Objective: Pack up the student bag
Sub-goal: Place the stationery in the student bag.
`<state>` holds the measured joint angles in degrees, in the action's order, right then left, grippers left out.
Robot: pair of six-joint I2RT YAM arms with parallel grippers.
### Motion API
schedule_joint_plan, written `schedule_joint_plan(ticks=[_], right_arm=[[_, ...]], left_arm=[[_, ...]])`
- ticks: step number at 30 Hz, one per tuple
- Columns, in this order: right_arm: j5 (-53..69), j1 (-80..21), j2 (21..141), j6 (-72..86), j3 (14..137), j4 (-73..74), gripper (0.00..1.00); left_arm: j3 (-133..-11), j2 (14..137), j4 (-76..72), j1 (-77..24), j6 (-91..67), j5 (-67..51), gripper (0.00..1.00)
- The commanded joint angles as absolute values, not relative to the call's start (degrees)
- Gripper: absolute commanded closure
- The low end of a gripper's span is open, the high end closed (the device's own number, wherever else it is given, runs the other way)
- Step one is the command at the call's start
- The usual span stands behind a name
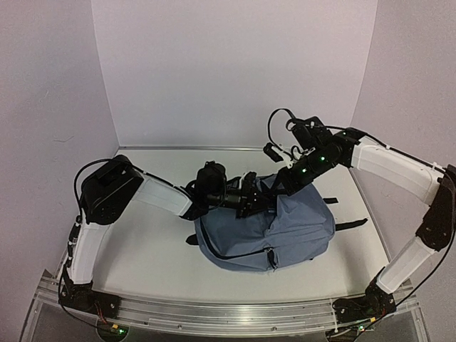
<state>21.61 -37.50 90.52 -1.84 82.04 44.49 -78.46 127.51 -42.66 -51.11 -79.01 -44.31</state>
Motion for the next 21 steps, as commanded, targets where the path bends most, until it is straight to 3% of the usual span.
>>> schedule_joint_plan(ticks=[1, 10, 17, 21], right_arm=[[30.4, -38.7, 90.7, -0.4, 86.1, 43.4, 1.0], [31.7, -38.7, 92.3, 2.1, 86.7, 43.1, 1.0], [29.5, -38.1, 91.2, 2.1, 85.8, 43.1, 1.0], [30.1, -36.8, 90.7, 2.4, 84.8, 42.9, 1.0]], left_arm=[[-81.4, 129.4, -48.7, -51.4, -80.9, -38.7, 1.0], [-89.7, 132.7, -43.3, -53.1, -78.6, -39.3, 0.99], [-79.7, 123.3, -33.3, -52.6, -69.9, -37.7, 0.63], [-76.5, 117.3, -24.5, -52.6, -64.2, -35.0, 0.52]])
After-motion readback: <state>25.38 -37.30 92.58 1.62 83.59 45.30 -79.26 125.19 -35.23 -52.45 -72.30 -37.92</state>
